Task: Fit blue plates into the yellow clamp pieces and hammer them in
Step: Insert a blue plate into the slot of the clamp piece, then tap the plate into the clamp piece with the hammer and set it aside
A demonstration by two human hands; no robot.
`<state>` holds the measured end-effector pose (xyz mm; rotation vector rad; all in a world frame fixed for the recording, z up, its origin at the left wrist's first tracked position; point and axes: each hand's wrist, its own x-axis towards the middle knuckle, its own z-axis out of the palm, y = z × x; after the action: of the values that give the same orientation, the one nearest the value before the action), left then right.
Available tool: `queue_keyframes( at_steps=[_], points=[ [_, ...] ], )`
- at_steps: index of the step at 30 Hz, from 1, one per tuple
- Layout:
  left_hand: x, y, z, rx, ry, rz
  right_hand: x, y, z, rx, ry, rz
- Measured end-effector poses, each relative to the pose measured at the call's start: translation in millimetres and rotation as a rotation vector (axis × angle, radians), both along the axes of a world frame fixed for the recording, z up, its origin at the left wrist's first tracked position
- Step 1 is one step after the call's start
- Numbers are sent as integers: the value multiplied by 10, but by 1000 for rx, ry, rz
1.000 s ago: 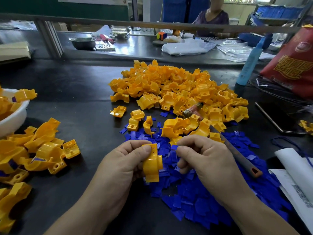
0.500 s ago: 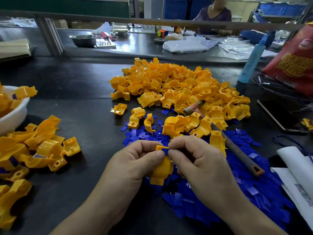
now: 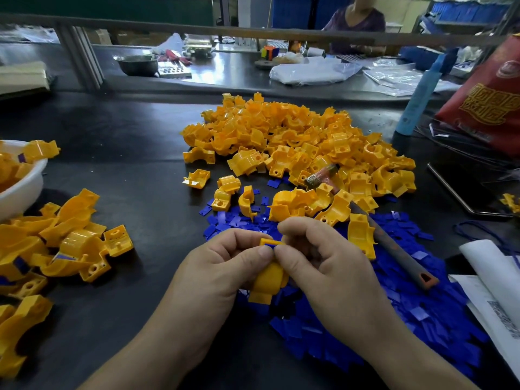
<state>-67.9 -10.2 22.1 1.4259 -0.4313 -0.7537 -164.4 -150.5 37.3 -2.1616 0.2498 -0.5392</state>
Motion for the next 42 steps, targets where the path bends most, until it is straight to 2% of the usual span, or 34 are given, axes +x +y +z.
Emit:
queue_keyframes(
  at_steps=[2, 5, 18, 24, 25, 27, 30, 31, 33, 35, 36, 40, 42],
  points=[
    [-1, 3, 2, 5, -2, 4, -3, -5, 5, 162, 53, 63],
    [-9, 13, 6, 0, 14, 5, -2, -12, 16, 295, 32, 90],
    [-11, 18, 13, -26, 53, -6, 2, -53, 3, 386, 14, 150],
    [-26, 16, 34, -5, 7, 24, -1, -6, -5, 264, 18, 124],
    [-20, 21, 54, -1, -3, 33, -5, -2, 6, 161, 15, 95],
    [43, 65, 111, 19, -28, 75, -14, -82, 29, -168, -41, -23],
    [252, 188, 140, 206, -161, 171, -72, -412, 79, -566, -63, -345],
    [325, 225, 127, 302, -224, 222, -96, -544, 88, -647, 8, -456],
    [444, 283, 60, 522, -408, 275, -134, -766, 61, -744, 310, -583],
    [497, 296, 12, 693, -582, 261, -139, -881, 14, -724, 570, -574],
    [508, 299, -3, 755, -644, 243, -138, -909, -11, -701, 621, -552],
    [543, 300, -35, 983, -832, 195, -139, -970, -35, -684, 613, -531],
    [571, 322, -30, 1106, -867, 177, -149, -983, -30, -661, 639, -536]
  ],
)
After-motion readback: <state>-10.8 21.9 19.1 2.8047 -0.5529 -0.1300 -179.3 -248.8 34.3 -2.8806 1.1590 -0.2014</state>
